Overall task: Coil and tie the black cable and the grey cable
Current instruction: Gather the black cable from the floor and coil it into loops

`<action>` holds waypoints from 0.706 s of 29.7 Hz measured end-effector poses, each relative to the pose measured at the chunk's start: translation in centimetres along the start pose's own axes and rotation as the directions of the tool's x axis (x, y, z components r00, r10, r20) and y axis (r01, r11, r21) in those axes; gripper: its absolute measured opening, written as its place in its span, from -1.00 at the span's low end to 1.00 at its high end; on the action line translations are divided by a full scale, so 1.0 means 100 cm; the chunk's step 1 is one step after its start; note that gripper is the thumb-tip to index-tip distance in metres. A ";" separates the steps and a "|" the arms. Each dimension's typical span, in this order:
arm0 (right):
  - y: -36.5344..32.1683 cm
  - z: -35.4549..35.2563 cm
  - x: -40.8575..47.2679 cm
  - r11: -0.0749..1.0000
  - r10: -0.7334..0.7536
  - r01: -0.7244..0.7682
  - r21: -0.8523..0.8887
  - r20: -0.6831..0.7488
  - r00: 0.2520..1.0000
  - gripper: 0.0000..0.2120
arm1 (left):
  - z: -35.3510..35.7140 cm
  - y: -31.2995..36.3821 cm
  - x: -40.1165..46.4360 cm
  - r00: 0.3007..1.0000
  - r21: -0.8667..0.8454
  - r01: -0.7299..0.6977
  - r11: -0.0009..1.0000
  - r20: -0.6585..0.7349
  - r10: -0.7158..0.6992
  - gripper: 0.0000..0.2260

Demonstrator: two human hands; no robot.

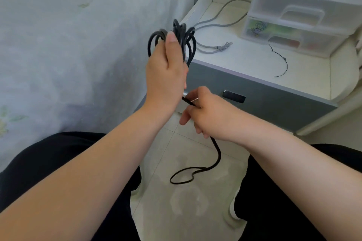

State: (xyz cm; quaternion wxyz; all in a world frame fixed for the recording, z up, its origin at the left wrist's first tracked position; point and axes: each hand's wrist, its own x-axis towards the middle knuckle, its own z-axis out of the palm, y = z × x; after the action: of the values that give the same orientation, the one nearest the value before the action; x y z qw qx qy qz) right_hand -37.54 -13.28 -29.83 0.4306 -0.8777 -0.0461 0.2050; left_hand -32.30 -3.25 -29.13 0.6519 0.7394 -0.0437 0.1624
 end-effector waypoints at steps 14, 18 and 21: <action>-0.008 -0.010 -0.014 0.931 -0.353 0.329 -0.160 -0.163 0.921 -0.86 | -0.001 -0.016 0.012 0.954 0.400 0.109 0.910 0.214 -0.209 -0.53; -0.006 -0.018 -0.007 0.898 -0.434 0.397 -0.188 -0.233 0.871 -0.81 | -0.006 -0.016 0.004 0.775 0.347 0.329 0.878 0.431 -0.461 -0.54; -0.002 -0.022 -0.001 0.927 -0.370 0.335 -0.167 -0.273 0.888 -0.78 | -0.011 -0.015 -0.001 0.635 0.219 0.489 0.844 0.575 -0.516 -0.58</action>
State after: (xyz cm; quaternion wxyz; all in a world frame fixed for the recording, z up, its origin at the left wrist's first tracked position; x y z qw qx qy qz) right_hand -36.74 -14.75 -28.46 0.4110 -0.8989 -0.1509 -0.0149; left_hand -32.20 -1.93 -30.44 0.6046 0.7469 -0.0420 -0.2734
